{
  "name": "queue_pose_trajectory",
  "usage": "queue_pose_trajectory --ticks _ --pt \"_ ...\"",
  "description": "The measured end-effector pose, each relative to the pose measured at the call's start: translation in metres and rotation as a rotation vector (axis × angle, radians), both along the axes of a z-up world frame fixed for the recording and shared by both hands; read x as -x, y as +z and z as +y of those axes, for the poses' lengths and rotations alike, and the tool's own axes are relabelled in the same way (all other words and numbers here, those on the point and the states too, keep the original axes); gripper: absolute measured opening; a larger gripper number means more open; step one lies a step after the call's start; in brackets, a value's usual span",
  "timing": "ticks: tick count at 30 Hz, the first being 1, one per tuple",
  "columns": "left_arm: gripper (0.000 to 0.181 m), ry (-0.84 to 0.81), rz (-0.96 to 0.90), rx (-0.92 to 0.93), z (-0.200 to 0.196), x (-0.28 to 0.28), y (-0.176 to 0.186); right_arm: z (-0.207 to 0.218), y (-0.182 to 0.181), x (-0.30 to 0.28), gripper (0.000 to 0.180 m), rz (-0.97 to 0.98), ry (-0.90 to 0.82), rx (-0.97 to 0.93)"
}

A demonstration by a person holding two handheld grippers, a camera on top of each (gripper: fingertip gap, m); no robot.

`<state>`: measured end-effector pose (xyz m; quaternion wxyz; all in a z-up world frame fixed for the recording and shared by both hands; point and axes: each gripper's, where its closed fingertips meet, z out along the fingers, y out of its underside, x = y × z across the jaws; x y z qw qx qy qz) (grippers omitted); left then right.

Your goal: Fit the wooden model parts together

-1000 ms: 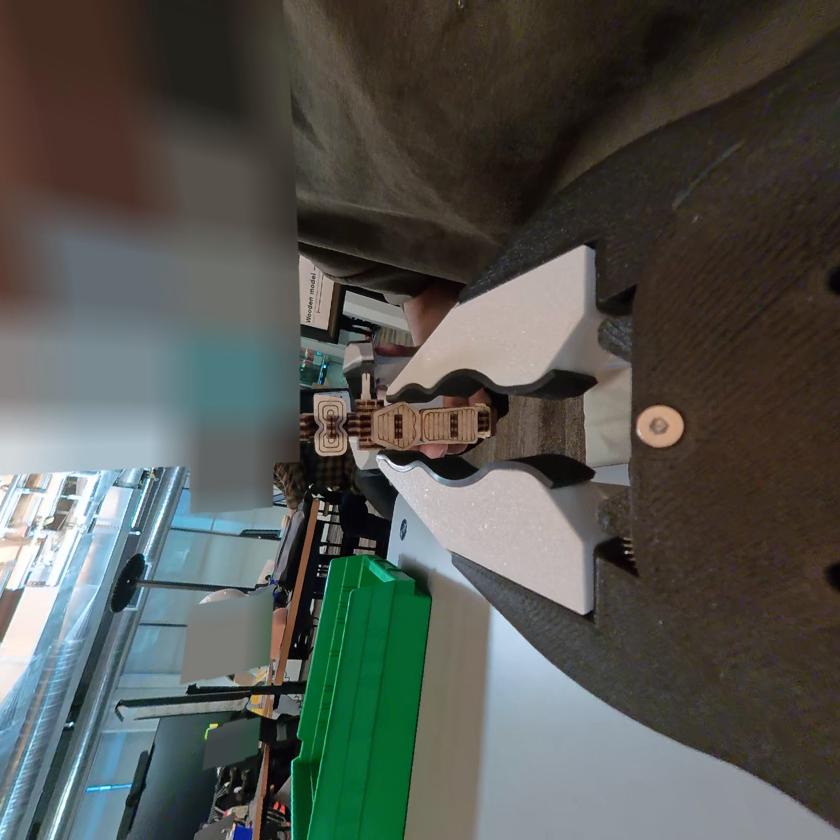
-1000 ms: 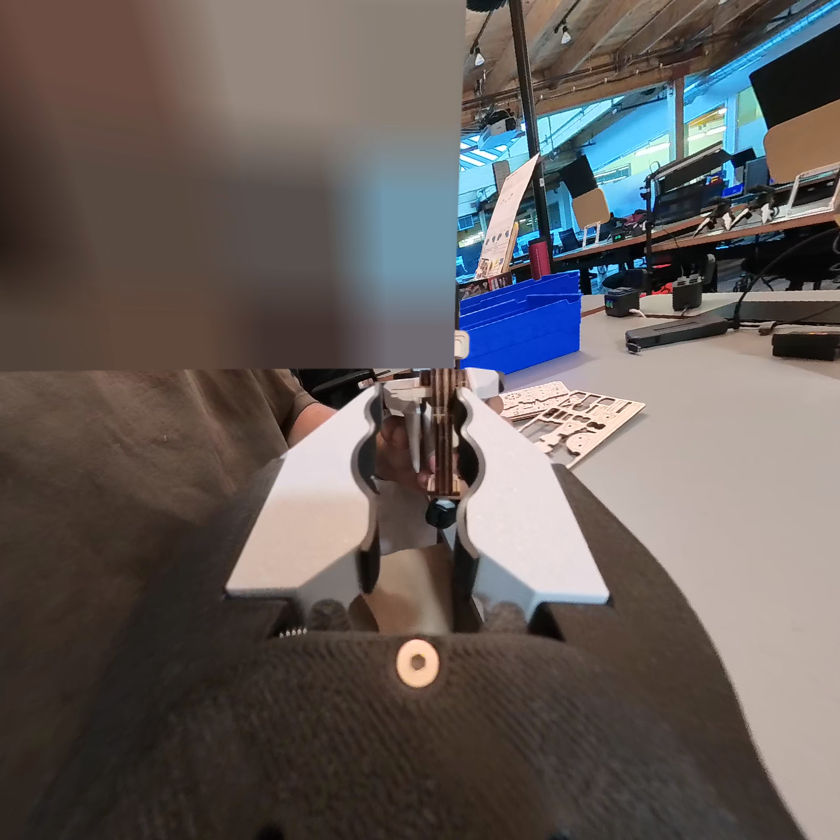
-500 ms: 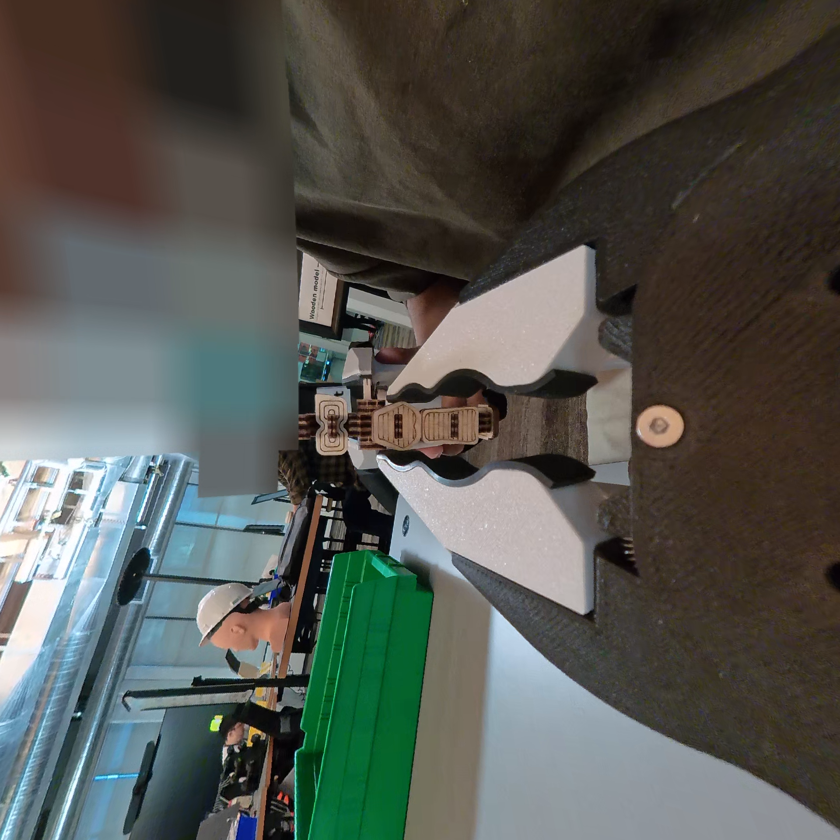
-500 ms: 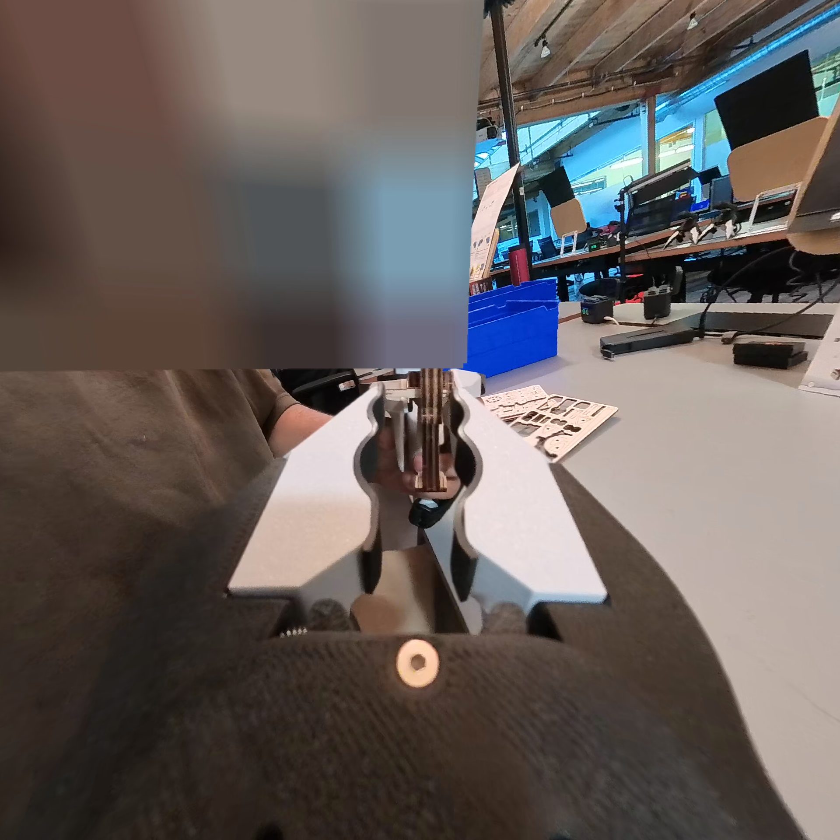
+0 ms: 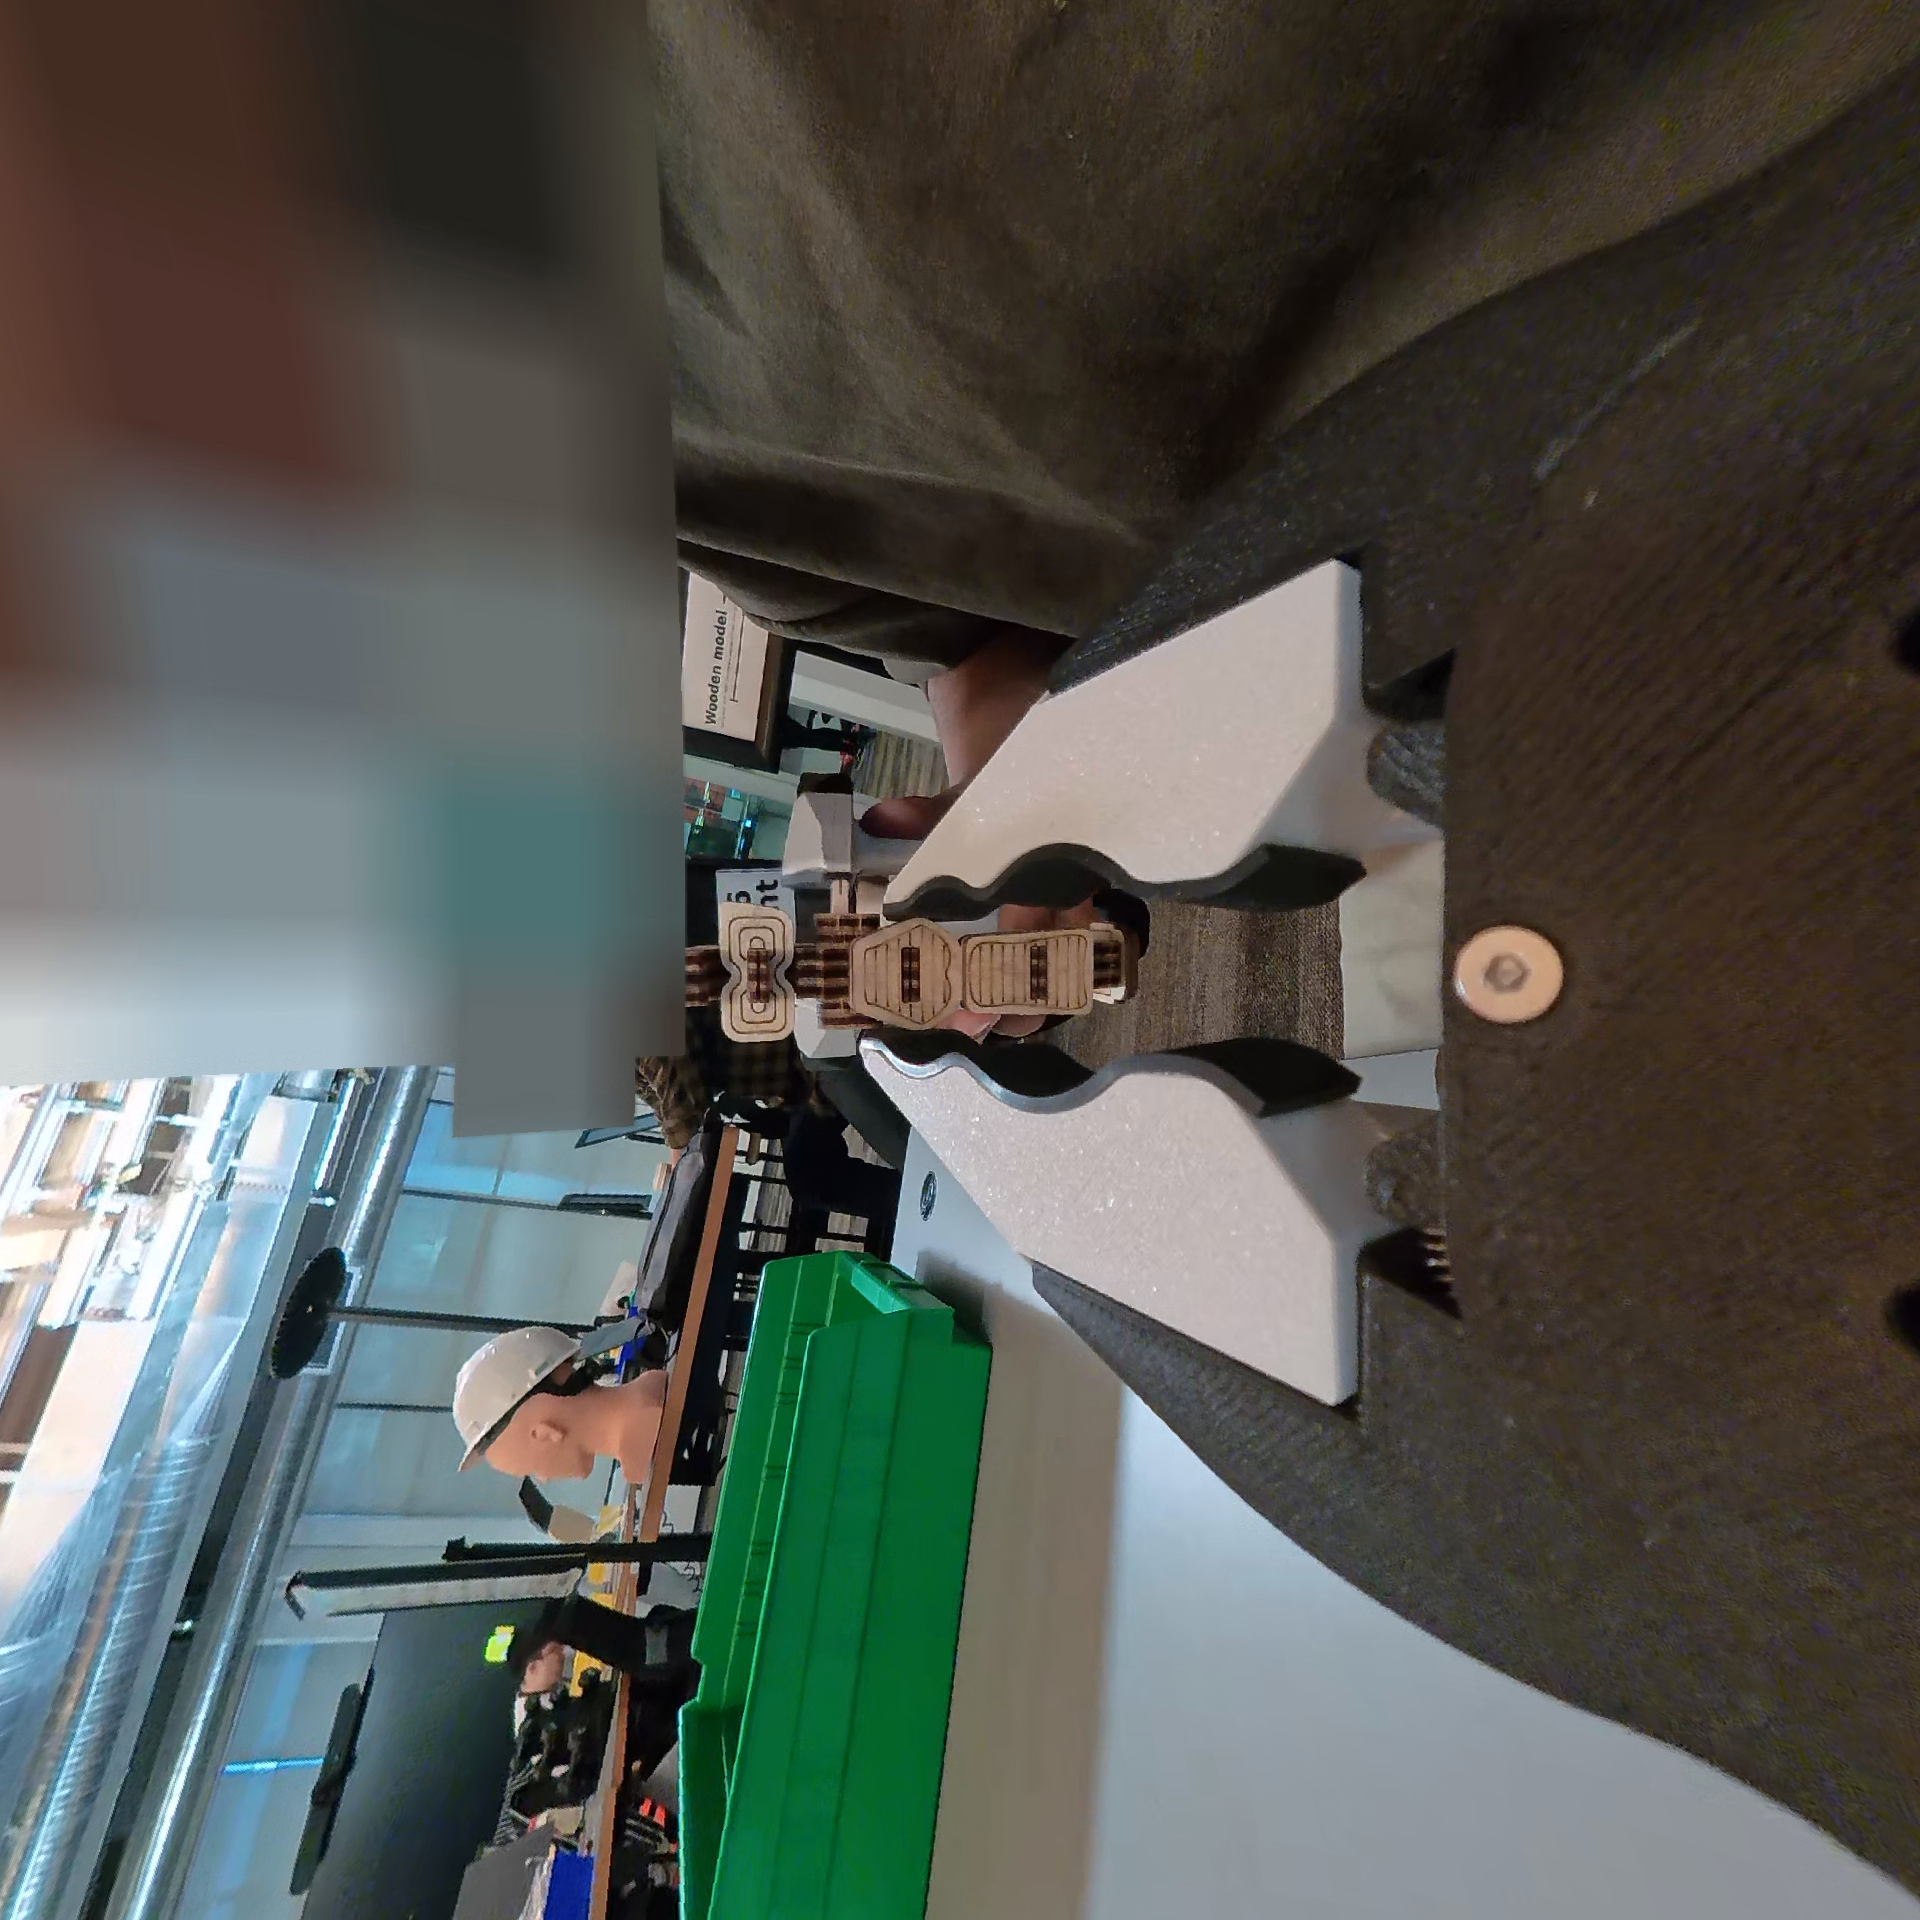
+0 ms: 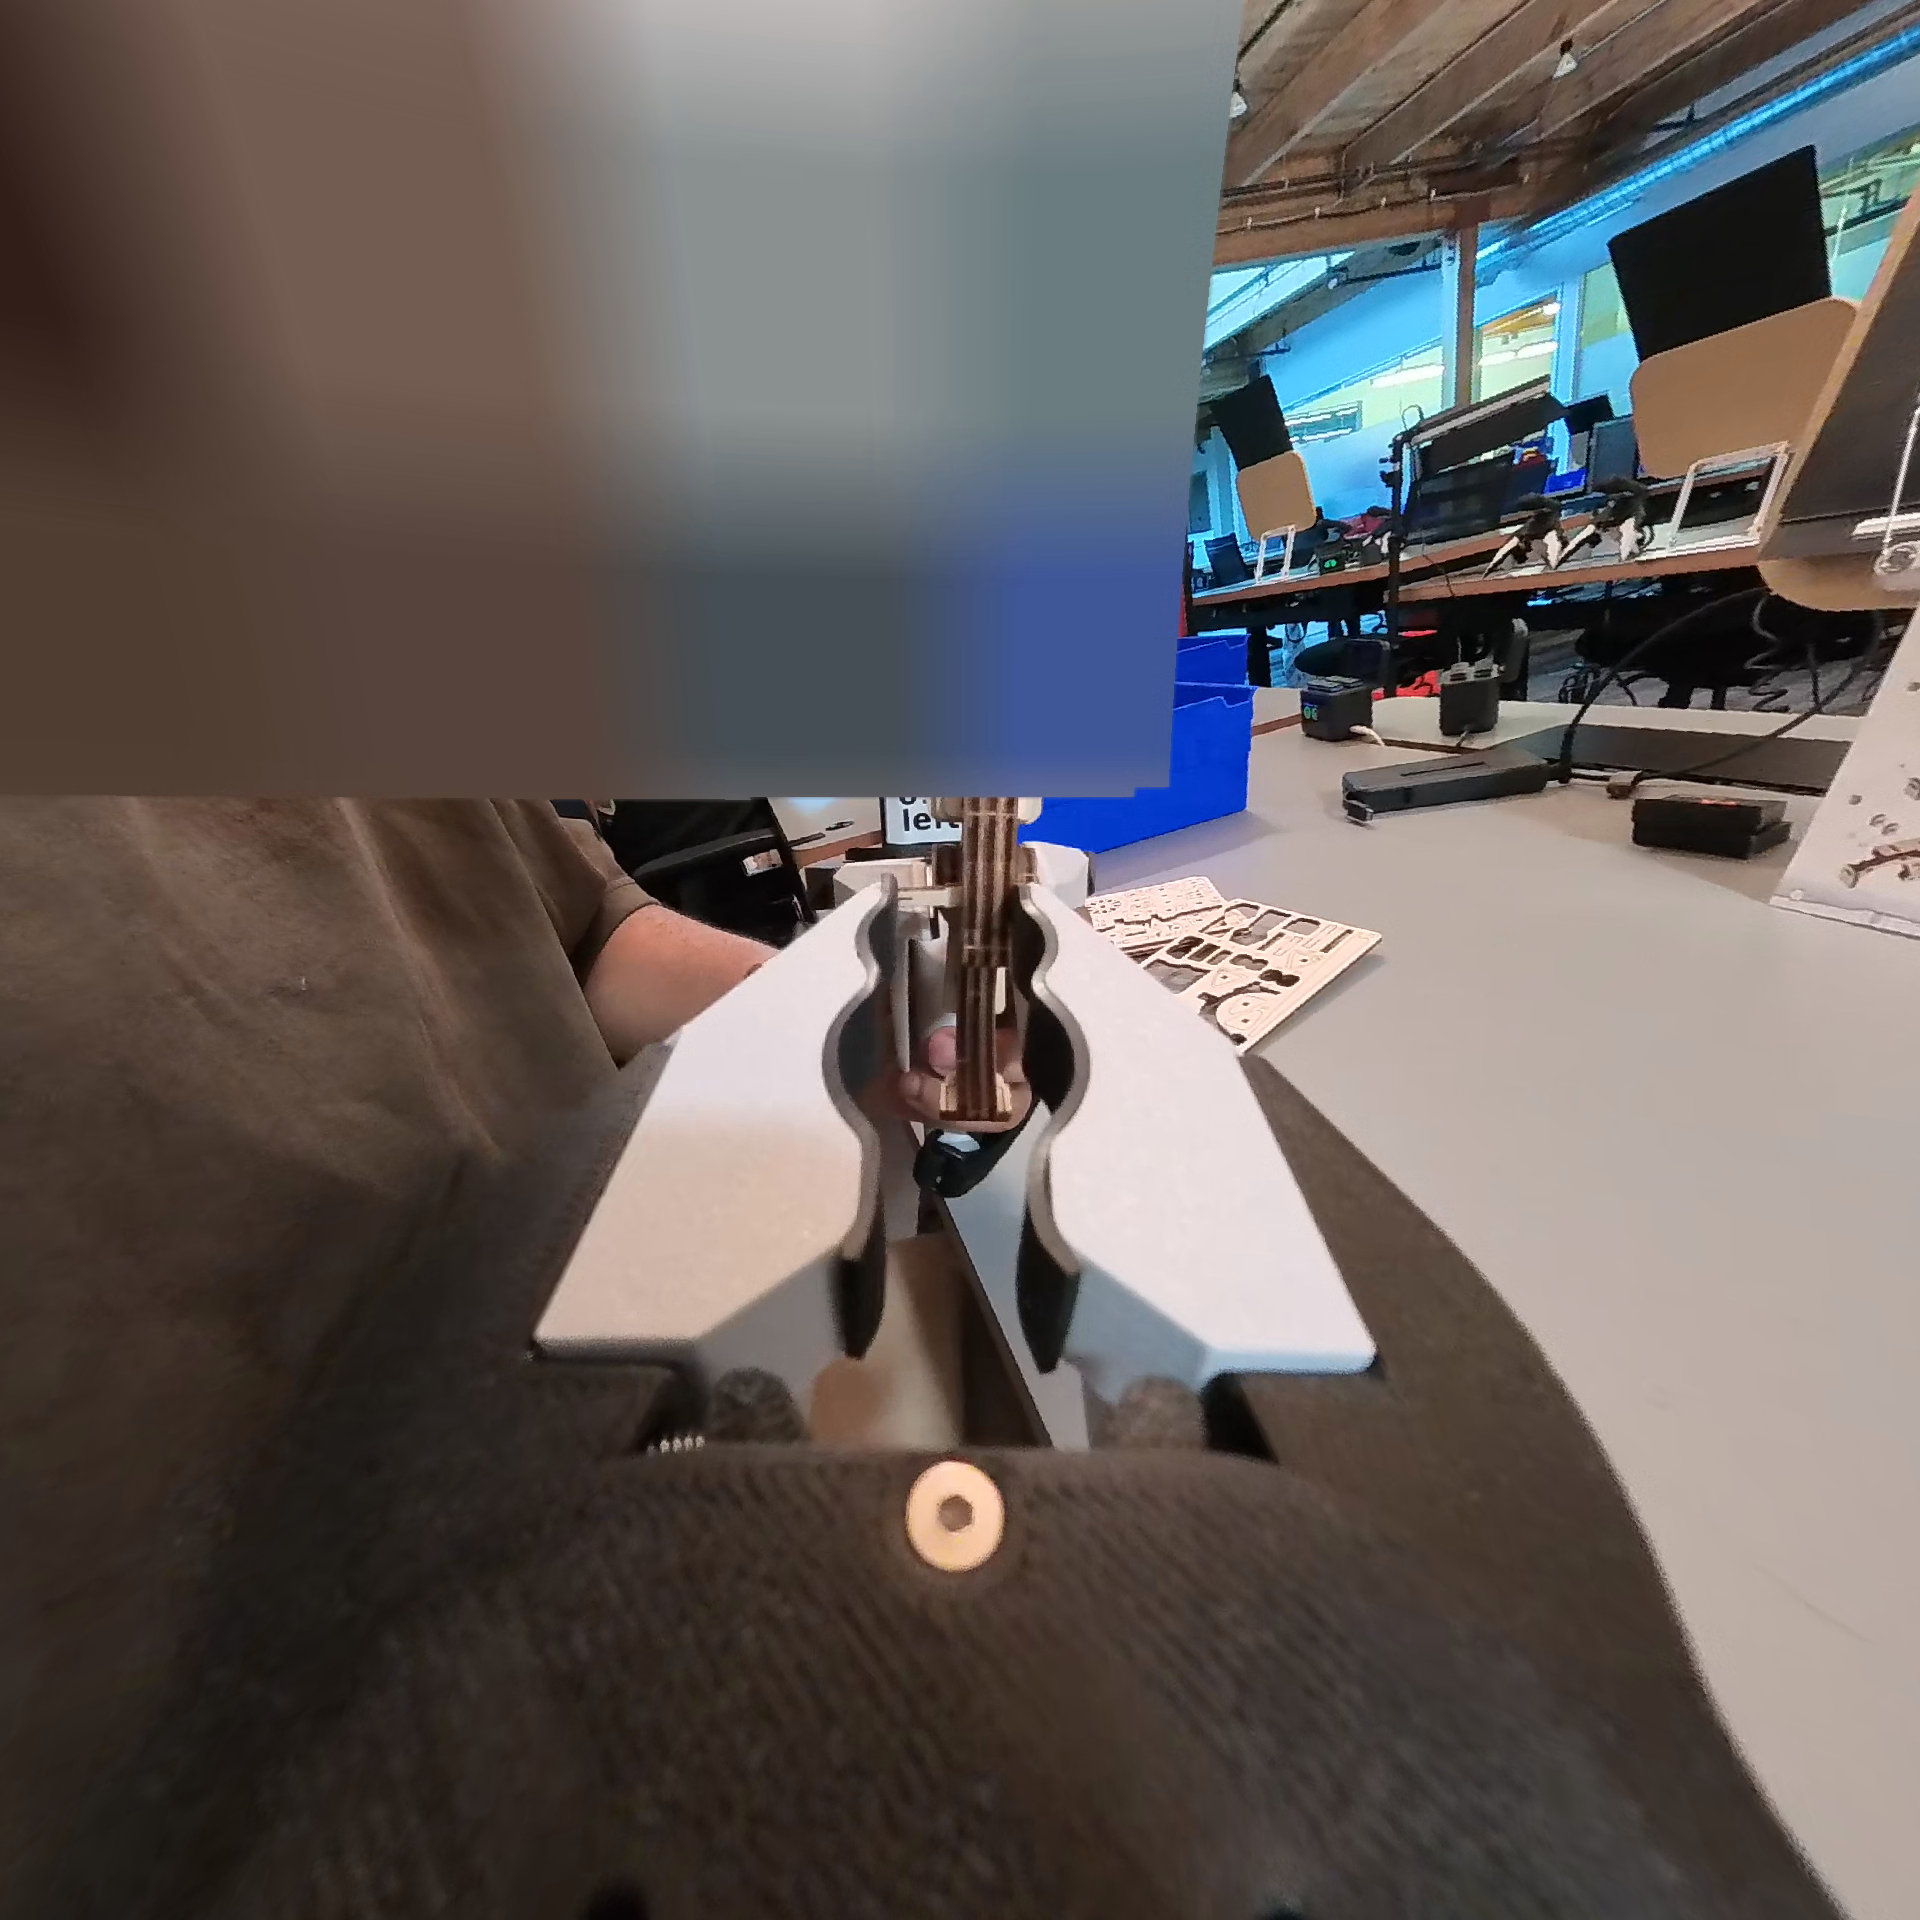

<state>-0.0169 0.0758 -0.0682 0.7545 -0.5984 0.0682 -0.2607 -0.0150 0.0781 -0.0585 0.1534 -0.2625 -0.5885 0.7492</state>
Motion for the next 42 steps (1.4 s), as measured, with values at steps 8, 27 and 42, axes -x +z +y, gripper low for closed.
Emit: queue_pose_trajectory --ticks 8,27,42 --pt "0.018 0.001 -0.004 0.000 0.0003 -0.0001 0.0004 -0.0006 -0.0015 0.0003 0.019 -0.011 0.013 0.023" --pt "0.017 0.033 0.042 0.007 0.0016 0.0011 -0.0034 0.0006 -0.0031 0.0032 0.017 -0.030 -0.017 0.005" --pt "0.018 0.017 -0.025 -0.012 0.0000 0.0018 0.0026 0.0029 -0.0010 0.0031 0.012 0.001 -0.044 0.011"
